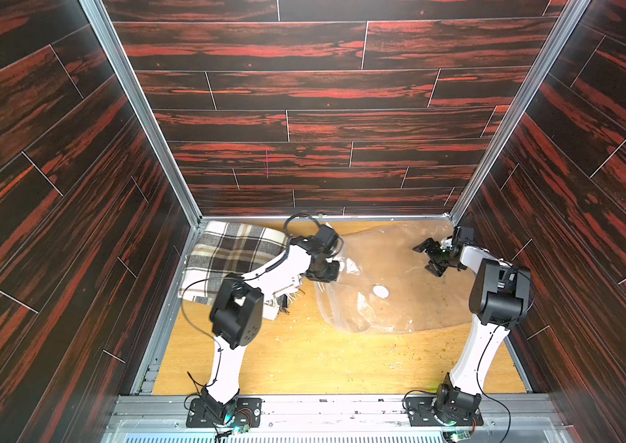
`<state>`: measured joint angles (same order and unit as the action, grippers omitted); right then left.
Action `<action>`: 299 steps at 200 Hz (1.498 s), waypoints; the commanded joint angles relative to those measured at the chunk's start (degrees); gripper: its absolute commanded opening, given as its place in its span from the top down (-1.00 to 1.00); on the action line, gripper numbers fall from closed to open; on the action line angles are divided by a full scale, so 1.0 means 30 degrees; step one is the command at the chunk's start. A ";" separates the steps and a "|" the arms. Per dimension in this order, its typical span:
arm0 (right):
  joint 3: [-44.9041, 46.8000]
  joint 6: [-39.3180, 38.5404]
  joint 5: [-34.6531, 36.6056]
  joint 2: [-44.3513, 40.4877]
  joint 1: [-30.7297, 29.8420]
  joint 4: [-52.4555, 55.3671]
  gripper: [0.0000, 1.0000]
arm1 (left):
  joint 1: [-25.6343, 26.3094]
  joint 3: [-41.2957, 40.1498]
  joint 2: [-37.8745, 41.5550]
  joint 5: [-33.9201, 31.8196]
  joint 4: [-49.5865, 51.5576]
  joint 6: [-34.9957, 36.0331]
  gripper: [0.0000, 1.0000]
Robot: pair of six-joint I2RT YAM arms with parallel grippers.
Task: Take the scarf out of the vacuum bag
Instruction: Adjust the vacuum bag at the center of the board, then reset both arms
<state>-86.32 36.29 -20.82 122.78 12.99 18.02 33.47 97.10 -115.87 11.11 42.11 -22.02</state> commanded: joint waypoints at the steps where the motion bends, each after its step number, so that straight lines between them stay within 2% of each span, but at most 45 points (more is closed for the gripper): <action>1: 0.0708 -0.0290 0.1230 0.1808 0.0093 0.1555 -0.87 | -0.0484 -0.1354 0.1193 0.0078 -0.0352 -0.0183 1.00; 31: 0.0598 -0.0291 0.1241 0.1859 0.0199 0.1663 -0.87 | -0.0838 -0.2015 0.1072 -0.0146 0.0011 -0.0426 0.99; 58: 0.0343 -0.0388 0.1241 0.1759 0.0209 0.1873 -0.87 | -0.0875 -0.1964 0.0588 -0.0971 0.1187 -0.0387 -0.18; 68: 0.0302 -0.0401 0.1242 0.1635 0.0211 0.1911 -0.87 | -0.0871 -0.1993 0.0609 -0.1384 0.1569 -0.0418 -0.47; 81: 0.0278 -0.0379 0.1234 0.1405 0.0239 0.1911 -0.87 | -0.0874 -0.2088 0.1005 -0.2037 0.1732 -0.0450 -0.75; 85: 0.0295 -0.0385 0.1227 0.1302 0.0239 0.1854 -0.87 | -0.0877 -0.2129 0.1178 -0.2172 0.1701 -0.0480 -0.91; 90: 0.0340 -0.0380 0.1207 0.1143 0.0241 0.1770 -0.87 | -0.0874 -0.2191 0.1527 -0.2281 0.1591 -0.0482 -0.99; 122: 0.0771 -0.0647 0.1149 -0.0666 0.0153 0.0806 -0.87 | -0.0842 -0.2791 0.5535 -0.2613 0.0361 -0.0393 -1.00; 138: 0.1176 -0.1369 0.1352 -0.2402 0.0042 0.0004 -0.87 | -0.0935 -0.3133 0.8898 -0.4686 -0.0046 -0.0208 -1.00; 153: 0.1790 -0.2033 0.2031 -0.4636 -0.0075 -0.0786 -0.87 | -0.1432 -0.4032 1.2409 -0.7567 -0.0757 0.0059 -1.00; 169: 0.2584 -0.2635 0.1978 -0.7268 -0.0250 -0.2011 -0.88 | -0.3183 -0.5898 1.5684 -0.9421 -0.2235 0.0336 -1.00; 192: 0.4314 -0.3440 0.2146 -1.1314 -0.0688 -0.3926 -0.88 | -0.7617 -0.8107 1.8298 -0.9769 -0.2615 0.0185 -1.00; 200: 0.5084 -0.3717 0.2283 -1.2739 -0.0904 -0.4590 -0.88 | -0.8805 -0.9063 1.8792 -1.0248 -0.2892 0.0150 -1.00; 227: 0.8914 -0.4624 0.3563 -1.7569 -0.1721 -0.7300 -0.88 | -1.1541 -1.4629 2.0254 -1.1690 -0.8374 0.0328 -1.00; 238: 1.0664 -0.4935 0.4163 -1.9252 -0.1781 -0.8329 -0.88 | -1.1967 -1.7853 2.1060 -1.0945 -1.2232 0.1469 -1.00; 257: 1.3846 -0.6388 0.4986 -2.1086 -0.1782 -1.0047 -0.91 | -1.1978 -2.2633 2.0923 -1.2031 -1.8504 0.3017 -1.00; 268: 1.5322 -0.6951 0.5769 -2.1487 -0.1782 -1.0646 -0.93 | -1.2062 -2.3299 1.9602 -1.2497 -1.9927 0.3566 -1.00; 285: 1.7787 -0.8355 0.6969 -2.1689 -0.1782 -1.2107 -0.95 | -1.2213 -2.2102 1.7589 -1.2161 -1.8354 0.3105 -1.00; 299: 2.0021 -0.8882 0.8324 -2.1517 -0.1768 -1.4043 -0.97 | -1.2213 -2.2210 1.6312 -1.1929 -1.9615 0.2811 -1.00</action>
<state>-34.81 15.88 -3.77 57.67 7.51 -15.22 -2.72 27.46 -63.24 -23.16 -3.84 -14.55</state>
